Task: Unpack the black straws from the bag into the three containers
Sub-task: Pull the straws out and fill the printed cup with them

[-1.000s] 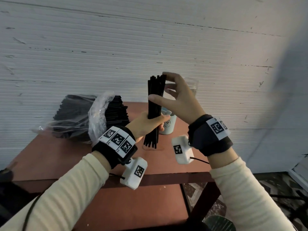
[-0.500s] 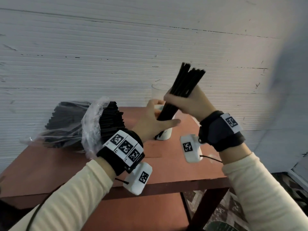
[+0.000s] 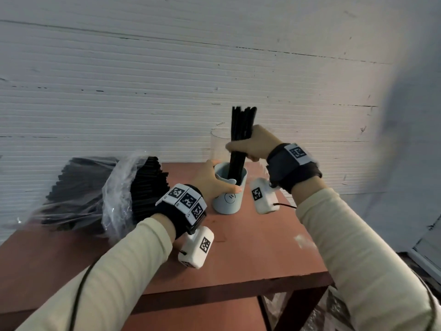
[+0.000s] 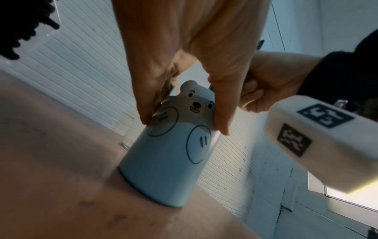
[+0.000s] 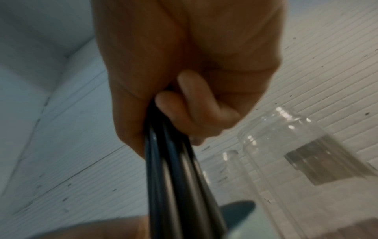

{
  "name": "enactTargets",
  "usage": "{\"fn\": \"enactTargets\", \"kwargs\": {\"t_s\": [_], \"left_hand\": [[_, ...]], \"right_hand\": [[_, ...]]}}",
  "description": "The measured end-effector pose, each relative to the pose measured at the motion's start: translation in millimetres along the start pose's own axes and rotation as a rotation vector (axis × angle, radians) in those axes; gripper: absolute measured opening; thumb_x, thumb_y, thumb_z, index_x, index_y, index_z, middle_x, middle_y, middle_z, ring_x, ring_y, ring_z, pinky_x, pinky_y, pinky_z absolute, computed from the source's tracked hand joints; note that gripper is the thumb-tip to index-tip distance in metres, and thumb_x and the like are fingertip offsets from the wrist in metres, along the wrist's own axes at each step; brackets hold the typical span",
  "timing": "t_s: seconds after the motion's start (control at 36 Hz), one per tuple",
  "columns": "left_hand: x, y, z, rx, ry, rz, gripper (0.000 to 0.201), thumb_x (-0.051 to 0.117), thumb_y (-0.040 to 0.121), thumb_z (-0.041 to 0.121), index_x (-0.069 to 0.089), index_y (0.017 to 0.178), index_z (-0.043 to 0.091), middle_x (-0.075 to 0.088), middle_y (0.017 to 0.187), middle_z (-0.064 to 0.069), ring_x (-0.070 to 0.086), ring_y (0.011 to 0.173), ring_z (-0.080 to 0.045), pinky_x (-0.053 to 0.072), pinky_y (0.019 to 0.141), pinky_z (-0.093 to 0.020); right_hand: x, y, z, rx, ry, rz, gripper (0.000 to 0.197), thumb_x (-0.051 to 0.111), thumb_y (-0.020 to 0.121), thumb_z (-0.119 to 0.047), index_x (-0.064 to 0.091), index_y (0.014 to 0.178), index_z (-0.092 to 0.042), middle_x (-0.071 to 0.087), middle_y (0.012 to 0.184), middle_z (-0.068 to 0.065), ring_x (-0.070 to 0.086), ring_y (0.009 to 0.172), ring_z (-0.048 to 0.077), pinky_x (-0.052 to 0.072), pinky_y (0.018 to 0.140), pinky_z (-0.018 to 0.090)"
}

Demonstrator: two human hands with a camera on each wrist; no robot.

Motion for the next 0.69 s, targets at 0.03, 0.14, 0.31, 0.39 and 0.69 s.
{"fn": "enactTargets", "kwargs": {"t_s": [0.03, 0.14, 0.31, 0.39, 0.69], "left_hand": [[0, 1, -1, 0.018, -0.001, 0.005, 0.053, 0.087, 0.066, 0.015, 0.056, 0.108, 0.024, 0.061, 0.098, 0.003, 0.061, 0.096, -0.015, 0.053, 0.088, -0.033], [0, 1, -5, -0.008, -0.027, 0.037, 0.083, 0.091, 0.059, 0.023, 0.046, 0.128, 0.015, 0.060, 0.114, -0.001, 0.060, 0.106, -0.017, 0.052, 0.096, -0.039], [-1, -1, 2, 0.032, -0.082, 0.032, 0.067, 0.091, 0.052, 0.025, 0.054, 0.108, 0.020, 0.063, 0.108, 0.003, 0.060, 0.106, -0.013, 0.052, 0.097, -0.038], [2, 6, -4, 0.032, -0.059, 0.018, 0.089, 0.089, 0.039, 0.044, 0.056, 0.119, 0.021, 0.067, 0.113, 0.002, 0.064, 0.106, -0.013, 0.053, 0.094, -0.039], [-2, -8, 4, 0.034, -0.027, 0.039, 0.061, 0.089, 0.065, 0.017, 0.056, 0.116, 0.012, 0.066, 0.106, 0.000, 0.063, 0.100, -0.010, 0.049, 0.083, -0.023]], "right_hand": [[5, 1, 2, 0.029, -0.033, -0.032, 0.026, 0.072, 0.077, -0.025, 0.053, 0.065, -0.013, 0.046, 0.049, 0.001, 0.040, 0.041, 0.014, 0.035, 0.044, 0.024], [20, 2, 12, 0.139, -0.080, -0.105, 0.028, 0.077, 0.078, -0.034, 0.061, 0.073, -0.012, 0.056, 0.056, 0.003, 0.048, 0.045, 0.012, 0.043, 0.051, 0.024], [28, -1, 14, 0.136, 0.103, -0.120, 0.032, 0.080, 0.077, -0.029, 0.065, 0.092, -0.004, 0.066, 0.074, 0.010, 0.059, 0.056, 0.012, 0.055, 0.061, 0.022], [24, -1, 15, 0.092, 0.079, -0.058, 0.043, 0.079, 0.078, -0.034, 0.067, 0.103, -0.001, 0.072, 0.089, 0.015, 0.065, 0.072, 0.019, 0.058, 0.076, 0.031], [6, -7, 19, 0.003, -0.026, 0.206, 0.056, 0.073, 0.081, -0.042, 0.057, 0.125, -0.010, 0.066, 0.106, 0.002, 0.066, 0.093, 0.021, 0.053, 0.091, 0.038]]}}
Point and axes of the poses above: each hand's wrist, its own y-axis towards the middle knuckle, its own x-axis out of the palm, z = x × y, the point moved 5 cm from there along y, towards the middle knuckle
